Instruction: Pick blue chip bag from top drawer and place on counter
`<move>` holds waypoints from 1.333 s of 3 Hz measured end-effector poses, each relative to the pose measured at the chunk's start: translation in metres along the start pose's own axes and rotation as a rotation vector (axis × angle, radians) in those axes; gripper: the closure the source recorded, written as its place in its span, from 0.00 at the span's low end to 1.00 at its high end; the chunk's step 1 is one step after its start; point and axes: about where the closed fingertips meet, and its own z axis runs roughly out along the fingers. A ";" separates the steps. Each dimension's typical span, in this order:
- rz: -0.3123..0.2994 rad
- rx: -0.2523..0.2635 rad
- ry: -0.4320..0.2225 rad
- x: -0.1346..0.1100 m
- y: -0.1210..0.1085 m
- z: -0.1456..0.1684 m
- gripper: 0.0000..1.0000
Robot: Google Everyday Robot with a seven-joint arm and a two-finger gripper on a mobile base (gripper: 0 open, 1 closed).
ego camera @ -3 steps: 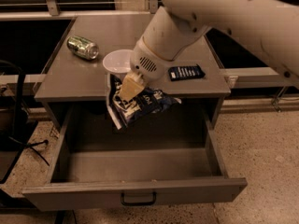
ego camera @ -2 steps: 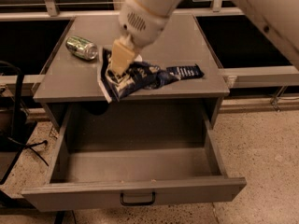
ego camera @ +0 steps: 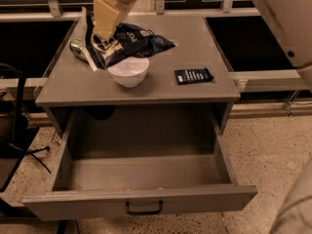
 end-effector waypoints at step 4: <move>-0.150 0.153 -0.270 0.001 -0.049 0.057 1.00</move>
Offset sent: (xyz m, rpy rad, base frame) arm 0.0415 0.0137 -0.0234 0.1645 -0.2686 0.0590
